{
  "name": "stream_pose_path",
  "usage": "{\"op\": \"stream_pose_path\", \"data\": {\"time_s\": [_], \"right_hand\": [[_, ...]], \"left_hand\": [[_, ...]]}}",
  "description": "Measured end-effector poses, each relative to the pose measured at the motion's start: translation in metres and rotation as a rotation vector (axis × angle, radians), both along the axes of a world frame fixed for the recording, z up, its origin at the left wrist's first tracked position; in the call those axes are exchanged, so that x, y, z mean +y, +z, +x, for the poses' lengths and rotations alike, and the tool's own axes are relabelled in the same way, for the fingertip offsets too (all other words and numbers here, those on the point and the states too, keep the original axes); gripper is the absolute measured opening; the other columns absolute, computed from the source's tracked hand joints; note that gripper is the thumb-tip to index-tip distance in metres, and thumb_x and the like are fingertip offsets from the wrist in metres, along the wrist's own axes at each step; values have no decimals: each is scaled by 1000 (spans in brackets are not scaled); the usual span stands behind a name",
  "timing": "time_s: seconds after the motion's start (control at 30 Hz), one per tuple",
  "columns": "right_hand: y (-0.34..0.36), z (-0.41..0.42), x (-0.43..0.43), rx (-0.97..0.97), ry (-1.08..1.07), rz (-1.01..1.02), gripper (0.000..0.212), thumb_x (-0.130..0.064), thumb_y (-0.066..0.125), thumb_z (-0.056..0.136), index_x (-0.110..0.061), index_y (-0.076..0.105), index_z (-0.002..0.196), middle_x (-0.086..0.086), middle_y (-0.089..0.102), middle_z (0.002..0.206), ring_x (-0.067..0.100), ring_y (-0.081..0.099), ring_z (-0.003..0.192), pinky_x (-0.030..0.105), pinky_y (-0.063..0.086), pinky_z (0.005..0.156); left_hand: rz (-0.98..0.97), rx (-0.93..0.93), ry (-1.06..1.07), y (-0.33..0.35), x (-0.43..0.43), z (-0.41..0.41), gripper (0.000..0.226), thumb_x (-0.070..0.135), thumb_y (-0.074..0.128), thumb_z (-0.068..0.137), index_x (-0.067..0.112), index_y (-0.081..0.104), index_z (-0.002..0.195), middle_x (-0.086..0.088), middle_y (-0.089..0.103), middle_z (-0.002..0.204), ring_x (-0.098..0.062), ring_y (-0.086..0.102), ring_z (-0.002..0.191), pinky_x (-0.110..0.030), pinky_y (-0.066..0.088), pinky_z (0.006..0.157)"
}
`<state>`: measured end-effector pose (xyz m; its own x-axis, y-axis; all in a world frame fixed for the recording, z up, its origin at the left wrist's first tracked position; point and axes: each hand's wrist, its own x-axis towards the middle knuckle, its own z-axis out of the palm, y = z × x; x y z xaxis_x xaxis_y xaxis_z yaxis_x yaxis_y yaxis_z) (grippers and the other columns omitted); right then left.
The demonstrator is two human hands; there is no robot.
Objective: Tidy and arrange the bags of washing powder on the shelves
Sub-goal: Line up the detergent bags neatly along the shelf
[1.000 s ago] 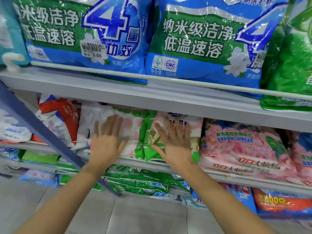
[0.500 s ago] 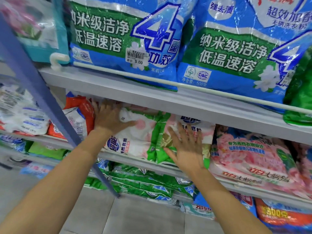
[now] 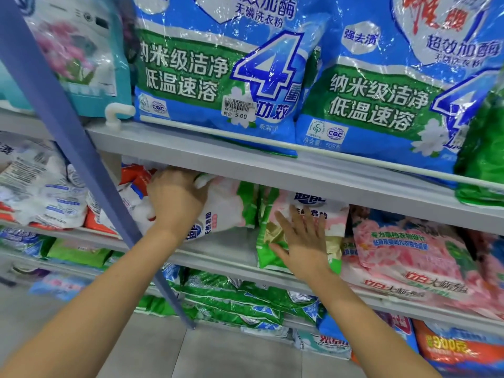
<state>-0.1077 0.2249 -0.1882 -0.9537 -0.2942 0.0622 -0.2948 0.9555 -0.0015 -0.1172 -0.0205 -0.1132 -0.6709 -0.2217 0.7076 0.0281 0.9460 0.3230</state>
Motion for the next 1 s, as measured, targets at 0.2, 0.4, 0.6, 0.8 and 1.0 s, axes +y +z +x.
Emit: {"op": "stream_pose_path", "data": {"time_s": [0.2, 0.4, 0.6, 0.8, 1.0], "right_hand": [[23, 34, -44, -324, -289, -1325, 35, -37, 43, 97, -24, 52, 129, -6, 54, 130, 12, 50, 118, 43, 36, 108], [57, 26, -45, -816, -460, -1469, 88, -80, 58, 50, -36, 52, 126, 3, 57, 129, 25, 55, 116, 48, 48, 94], [95, -11, -48, -589, -438, -1147, 60, -59, 60, 78, -25, 48, 126, -6, 58, 89, 17, 61, 75, 25, 50, 58], [80, -10, -42, -398, -403, -1037, 21, -14, 55, 92, 2, 65, 100, 4, 53, 62, 15, 49, 54, 15, 34, 40], [60, 28, -45, -530, -527, -1504, 15, -7, 56, 92, -20, 56, 85, 9, 66, 97, 24, 66, 85, 42, 55, 78]], "left_hand": [[-360, 290, -494, -29, 29, 53, 37, 35, 72, 78, 11, 57, 55, -6, 56, 61, -23, 49, 62, -33, 29, 58], [-613, 206, -738, -69, 46, 100, 34, 43, 61, 88, 17, 42, 78, 3, 49, 62, -16, 45, 56, -27, 30, 55], [-658, 118, -767, -65, 46, 110, 50, 58, 69, 76, 15, 47, 90, 6, 55, 70, -13, 49, 62, -25, 31, 60], [-429, -48, -601, -72, 32, 137, 61, 24, 87, 54, 15, 46, 98, 3, 63, 70, -15, 57, 57, -23, 42, 54], [-176, -137, -183, -78, -19, 157, 53, 11, 83, 54, 14, 51, 97, -7, 66, 72, -26, 61, 54, -28, 45, 48]]}}
